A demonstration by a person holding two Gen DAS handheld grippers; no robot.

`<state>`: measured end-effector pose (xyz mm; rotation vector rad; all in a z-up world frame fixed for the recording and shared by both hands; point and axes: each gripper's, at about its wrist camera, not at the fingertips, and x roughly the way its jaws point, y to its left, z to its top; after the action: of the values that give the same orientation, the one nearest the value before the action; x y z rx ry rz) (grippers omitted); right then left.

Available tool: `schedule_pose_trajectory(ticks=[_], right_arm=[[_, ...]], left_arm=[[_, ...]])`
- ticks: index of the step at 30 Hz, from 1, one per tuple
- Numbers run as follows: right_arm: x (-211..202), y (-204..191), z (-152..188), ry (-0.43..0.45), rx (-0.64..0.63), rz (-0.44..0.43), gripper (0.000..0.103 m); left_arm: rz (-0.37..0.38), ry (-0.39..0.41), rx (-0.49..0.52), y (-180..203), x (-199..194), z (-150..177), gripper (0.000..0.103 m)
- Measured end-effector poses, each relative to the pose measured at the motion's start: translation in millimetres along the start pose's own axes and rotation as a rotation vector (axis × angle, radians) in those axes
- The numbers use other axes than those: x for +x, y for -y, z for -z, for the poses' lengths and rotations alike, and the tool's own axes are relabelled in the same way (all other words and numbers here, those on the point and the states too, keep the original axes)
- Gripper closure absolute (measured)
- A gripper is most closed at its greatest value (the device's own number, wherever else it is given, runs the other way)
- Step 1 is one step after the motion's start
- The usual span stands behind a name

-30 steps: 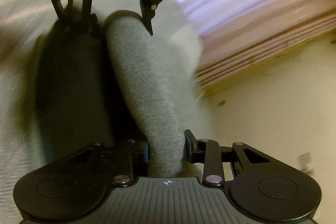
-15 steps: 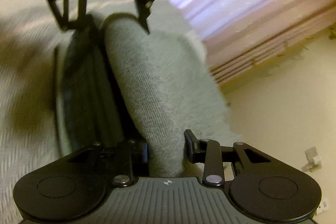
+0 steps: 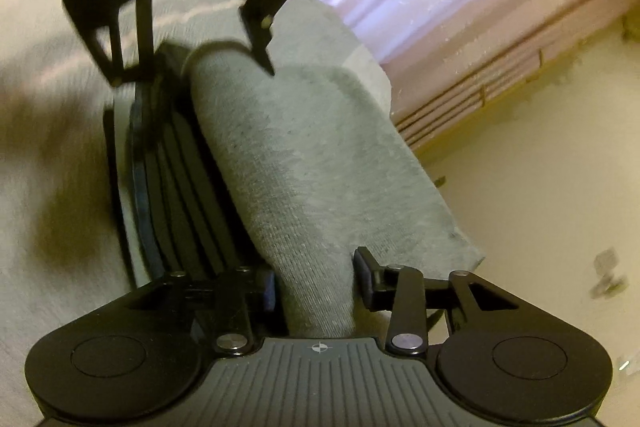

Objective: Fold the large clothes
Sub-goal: 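Lower the sweatshirt onto the stack and open both grippers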

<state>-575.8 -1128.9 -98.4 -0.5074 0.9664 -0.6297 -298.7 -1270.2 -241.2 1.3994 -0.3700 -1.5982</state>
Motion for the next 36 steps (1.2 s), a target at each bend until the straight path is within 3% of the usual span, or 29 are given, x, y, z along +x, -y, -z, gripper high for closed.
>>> schedule_pose_trajectory(ticks=[3, 11, 19, 27, 33, 36], right_arm=[[-3.7, 1.8, -7.9, -0.017, 0.054, -0.019, 0.066], [-0.3, -2.1, -18.2, -0.021, 0.032, -0.019, 0.065], [3.1, 10.7, -0.7, -0.002, 0.068, -0.051, 0.064], [15.5, -1.6, -32.5, 0.071, 0.067, -0.074, 0.071], [42.2, -11.1, -35.0, 0.117, 0.04, -0.061, 0.072], [32.9, -12.3, -33.1, 0.156, 0.022, -0.024, 0.072]], left_arm=[[0.015, -0.019, 0.012, -10.8, 0.8, 5.5, 0.053], [0.003, -0.035, 0.006, -2.1, 2.8, 0.0, 0.055], [0.01, -0.046, -0.05, -3.2, 6.5, -1.8, 0.055], [-0.006, -0.072, -0.044, -12.4, -9.5, 23.5, 0.056], [-0.031, -0.086, -0.084, -5.9, -9.8, 37.1, 0.057], [-0.064, -0.077, -0.093, -11.0, -15.2, 34.4, 0.057]])
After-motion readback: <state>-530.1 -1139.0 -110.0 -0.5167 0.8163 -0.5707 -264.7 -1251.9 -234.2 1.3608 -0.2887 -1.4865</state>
